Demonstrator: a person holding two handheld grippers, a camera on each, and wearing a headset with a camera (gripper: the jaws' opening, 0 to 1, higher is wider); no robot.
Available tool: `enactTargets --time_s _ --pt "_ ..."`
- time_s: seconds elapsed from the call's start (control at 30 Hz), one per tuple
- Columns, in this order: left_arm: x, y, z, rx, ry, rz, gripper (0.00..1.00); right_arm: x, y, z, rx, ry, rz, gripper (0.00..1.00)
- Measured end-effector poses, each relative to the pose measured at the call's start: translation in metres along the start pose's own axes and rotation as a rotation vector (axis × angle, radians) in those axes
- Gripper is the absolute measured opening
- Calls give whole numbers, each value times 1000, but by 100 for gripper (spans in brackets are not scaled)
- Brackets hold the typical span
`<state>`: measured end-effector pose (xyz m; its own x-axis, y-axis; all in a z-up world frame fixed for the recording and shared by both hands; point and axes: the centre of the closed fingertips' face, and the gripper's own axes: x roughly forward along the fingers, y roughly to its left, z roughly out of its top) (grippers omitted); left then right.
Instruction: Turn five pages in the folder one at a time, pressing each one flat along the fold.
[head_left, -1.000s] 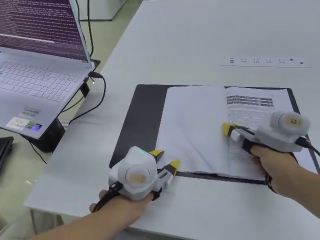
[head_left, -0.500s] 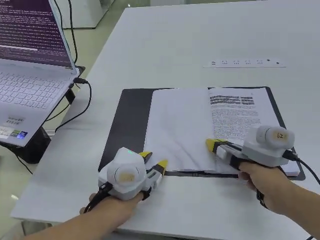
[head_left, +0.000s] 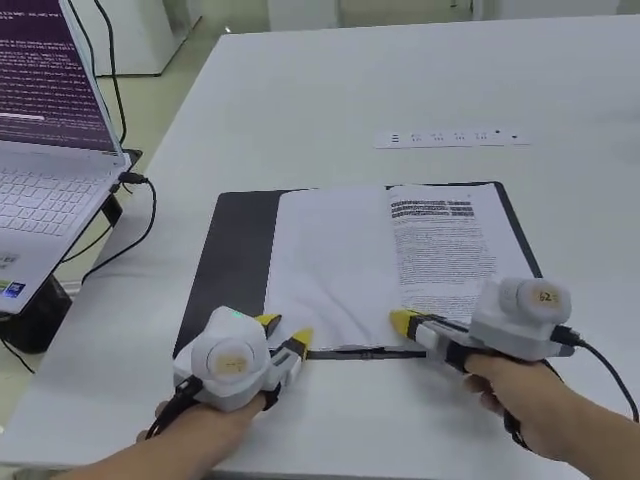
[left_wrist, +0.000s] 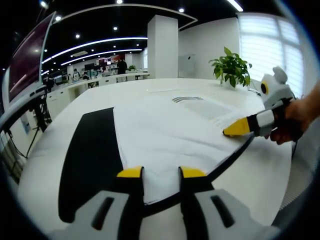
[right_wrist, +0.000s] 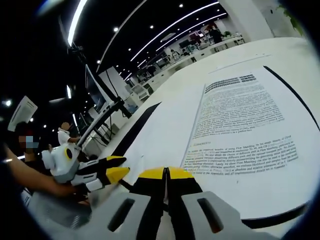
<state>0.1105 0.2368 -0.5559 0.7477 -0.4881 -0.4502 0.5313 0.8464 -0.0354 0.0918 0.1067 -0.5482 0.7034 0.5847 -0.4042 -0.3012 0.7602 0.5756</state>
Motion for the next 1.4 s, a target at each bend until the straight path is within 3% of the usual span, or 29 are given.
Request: enactTargets --time_s 0.17,0.3,0.37,0.57,0.7,0.83,0.93,1.0,1.03,1.07,1.13,1.2,1.3,1.4 --pt "0 0 0 0 2 0 26 -11 3 -11 69 36 2 0" --pt "0 0 0 2 5 2 26 -22 14 -26 175 116 34 0" --pt "0 0 0 1 6 4 26 -27 15 -34 149 153 29 0" --pt "0 0 1 -2 19 7 26 -45 27 -29 208 124 43 0" --pt "0 0 2 -14 35 10 26 -59 40 -24 213 139 54 0" --pt "1 -1 4 -79 87 6 28 -82 55 -14 227 125 91 0" --pt "-4 -8 3 -127 176 -13 27 -94 53 -11 240 132 60 0" --pt "-12 -15 4 -151 227 -38 25 -105 54 -3 249 106 56 0" --pt "-15 -18 5 -184 237 -49 25 -112 54 0 268 106 47 0" --pt "-21 -22 9 -226 243 -65 25 -115 53 3 273 100 44 0" --pt "-30 -23 22 -251 208 -64 26 -125 49 11 284 76 17 0" --pt "-42 -27 32 -285 208 -77 25 -134 45 18 280 63 -9 0" --pt "-55 -29 41 -352 222 -79 27 -149 31 32 265 8 -104 0" --pt "-71 -30 54 -393 205 -78 28 -163 25 44 257 -36 -145 0"
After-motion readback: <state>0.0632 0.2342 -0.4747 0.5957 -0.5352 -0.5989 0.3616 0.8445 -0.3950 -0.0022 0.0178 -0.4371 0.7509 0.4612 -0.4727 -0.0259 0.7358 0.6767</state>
